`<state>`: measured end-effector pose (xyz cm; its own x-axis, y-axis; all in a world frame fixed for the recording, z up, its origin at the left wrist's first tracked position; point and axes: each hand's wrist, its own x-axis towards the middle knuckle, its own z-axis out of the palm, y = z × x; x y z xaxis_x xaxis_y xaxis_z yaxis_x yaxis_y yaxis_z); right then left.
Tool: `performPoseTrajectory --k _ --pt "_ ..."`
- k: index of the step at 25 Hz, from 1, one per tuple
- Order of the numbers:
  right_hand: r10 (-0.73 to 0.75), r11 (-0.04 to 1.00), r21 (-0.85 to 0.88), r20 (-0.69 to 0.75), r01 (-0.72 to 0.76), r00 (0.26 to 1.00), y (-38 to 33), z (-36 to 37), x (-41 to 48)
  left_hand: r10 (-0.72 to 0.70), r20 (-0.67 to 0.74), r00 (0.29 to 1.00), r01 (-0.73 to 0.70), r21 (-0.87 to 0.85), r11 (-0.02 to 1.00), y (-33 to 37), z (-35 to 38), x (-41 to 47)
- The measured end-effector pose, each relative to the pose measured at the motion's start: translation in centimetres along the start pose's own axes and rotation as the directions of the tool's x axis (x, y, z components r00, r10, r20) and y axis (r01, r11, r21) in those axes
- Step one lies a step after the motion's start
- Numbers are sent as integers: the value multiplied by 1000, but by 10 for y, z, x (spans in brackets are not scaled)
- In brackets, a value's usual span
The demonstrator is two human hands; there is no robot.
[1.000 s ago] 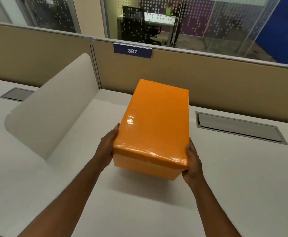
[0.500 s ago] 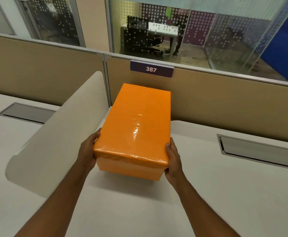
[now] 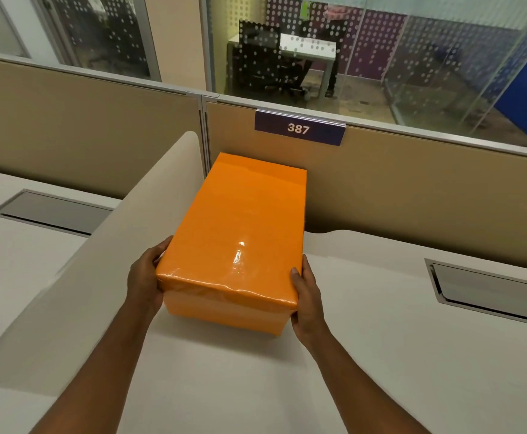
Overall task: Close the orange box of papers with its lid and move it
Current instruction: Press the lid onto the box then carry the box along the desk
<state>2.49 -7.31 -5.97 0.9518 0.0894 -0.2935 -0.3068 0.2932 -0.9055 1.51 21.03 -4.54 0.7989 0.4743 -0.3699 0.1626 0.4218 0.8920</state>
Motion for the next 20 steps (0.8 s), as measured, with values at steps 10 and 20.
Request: performPoseTrajectory --k 10,20 --pt "23 979 -203 -35 -29 999 15 28 3 58 -379 924 -71 -19 997 -12 -11 -6" --pt "70 880 -471 -15 -68 997 -4 41 -6 241 -333 912 -67 457 887 -21 -2 -36"
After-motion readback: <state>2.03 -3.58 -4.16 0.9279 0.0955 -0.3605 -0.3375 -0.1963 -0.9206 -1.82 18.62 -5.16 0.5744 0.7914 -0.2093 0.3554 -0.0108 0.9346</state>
